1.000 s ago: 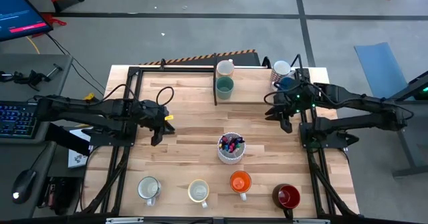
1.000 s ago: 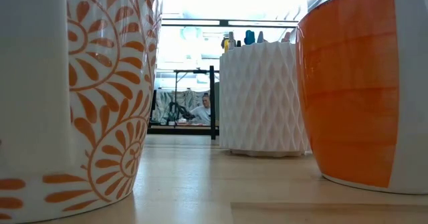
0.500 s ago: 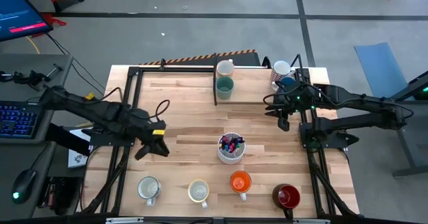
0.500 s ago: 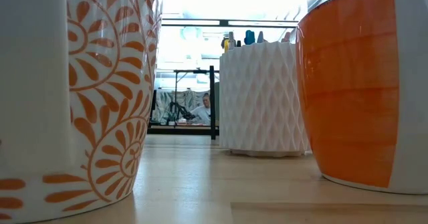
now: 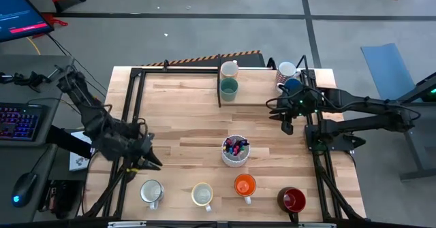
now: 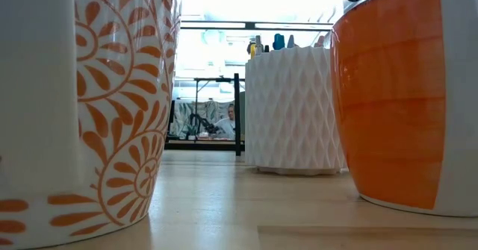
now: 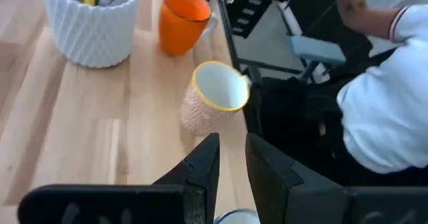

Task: Place coffee mugs
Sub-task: Put the blue patterned mug on the shelf

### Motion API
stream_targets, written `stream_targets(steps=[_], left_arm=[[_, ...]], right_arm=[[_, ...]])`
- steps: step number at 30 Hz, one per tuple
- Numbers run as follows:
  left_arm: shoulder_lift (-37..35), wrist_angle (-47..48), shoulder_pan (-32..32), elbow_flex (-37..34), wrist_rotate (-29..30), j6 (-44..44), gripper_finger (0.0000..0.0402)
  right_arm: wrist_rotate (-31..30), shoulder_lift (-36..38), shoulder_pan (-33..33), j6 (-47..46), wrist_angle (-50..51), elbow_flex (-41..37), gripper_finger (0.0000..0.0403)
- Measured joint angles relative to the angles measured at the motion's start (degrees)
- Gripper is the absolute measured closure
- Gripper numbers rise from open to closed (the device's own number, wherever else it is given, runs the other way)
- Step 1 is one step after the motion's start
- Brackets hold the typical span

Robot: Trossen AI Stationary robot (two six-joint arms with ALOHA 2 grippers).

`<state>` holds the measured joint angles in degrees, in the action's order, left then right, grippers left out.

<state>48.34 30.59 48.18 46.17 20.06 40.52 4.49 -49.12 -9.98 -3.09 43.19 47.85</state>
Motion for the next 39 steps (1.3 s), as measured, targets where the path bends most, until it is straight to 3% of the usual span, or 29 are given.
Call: stream_targets(steps=[4,7,15,19,28,34,39], left_arm=[[4.1,-3.8,3.3,1.3,2.5,0.6,0.0337],[8.7,-2.4,4.7,6.1,3.6,-0.1,0.034],[22.3,13.3,7.4,24.3,4.6,-0.4,0.0355],[26.0,17.9,7.8,30.0,5.0,-5.0,0.0355],[26.7,17.6,5.7,31.0,2.4,-8.2,0.0344],[26.7,18.5,3.7,31.0,-3.9,-8.2,0.0313],[26.7,21.0,2.7,31.0,-5.2,-7.8,0.0284]], right_arm=[[0.0,0.0,0.0,0.0,-4.0,-3.1,0.0322],[0.0,0.0,0.0,0.0,-7.9,-5.9,0.0322],[0.0,0.0,0.0,-2.0,-10.1,-8.3,0.0322],[0.0,0.0,0.0,-0.9,-10.6,-7.6,0.0322],[0.0,0.0,0.0,-1.0,-10.9,-7.1,0.0322],[0.0,0.0,0.0,-2.5,-10.9,-7.0,0.0322],[0.0,0.0,0.0,-2.6,-10.9,-7.0,0.0322]])
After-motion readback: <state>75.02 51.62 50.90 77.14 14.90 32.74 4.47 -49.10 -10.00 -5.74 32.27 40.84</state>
